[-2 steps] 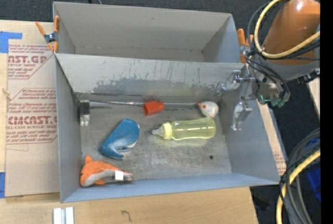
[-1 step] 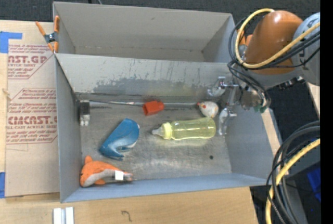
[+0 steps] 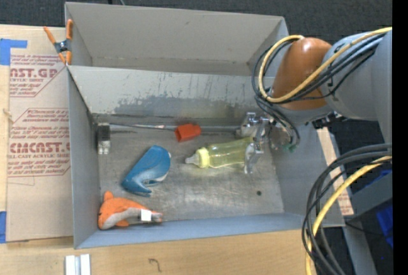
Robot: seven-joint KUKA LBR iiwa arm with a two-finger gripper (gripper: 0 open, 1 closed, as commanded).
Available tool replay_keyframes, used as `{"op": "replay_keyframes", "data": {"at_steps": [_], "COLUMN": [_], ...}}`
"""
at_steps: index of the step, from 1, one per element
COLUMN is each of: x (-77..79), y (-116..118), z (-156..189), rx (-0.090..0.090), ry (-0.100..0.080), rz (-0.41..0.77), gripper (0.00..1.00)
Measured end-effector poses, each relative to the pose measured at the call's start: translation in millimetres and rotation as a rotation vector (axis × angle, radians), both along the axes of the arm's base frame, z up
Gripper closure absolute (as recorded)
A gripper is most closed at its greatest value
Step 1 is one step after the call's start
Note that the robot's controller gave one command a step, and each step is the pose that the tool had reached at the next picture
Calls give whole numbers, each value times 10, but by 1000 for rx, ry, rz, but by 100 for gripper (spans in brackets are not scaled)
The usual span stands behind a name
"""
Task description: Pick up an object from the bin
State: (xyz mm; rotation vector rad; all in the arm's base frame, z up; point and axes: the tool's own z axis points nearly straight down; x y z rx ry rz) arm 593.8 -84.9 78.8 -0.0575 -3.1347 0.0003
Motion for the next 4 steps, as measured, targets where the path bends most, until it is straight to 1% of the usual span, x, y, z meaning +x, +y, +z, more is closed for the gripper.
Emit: {"op": "replay_keyframes", "data": {"at_steps": [1,2,3,4], "x": [7,-51,-31,-53], "y": [1,6,-40,-127], "z": [1,364,870,1732], "rx": [-1,0,0,-1], "ry": [-4,-2,-7,-9], "rz": [0,14,16,43], "gripper": [100,100,100,100]}}
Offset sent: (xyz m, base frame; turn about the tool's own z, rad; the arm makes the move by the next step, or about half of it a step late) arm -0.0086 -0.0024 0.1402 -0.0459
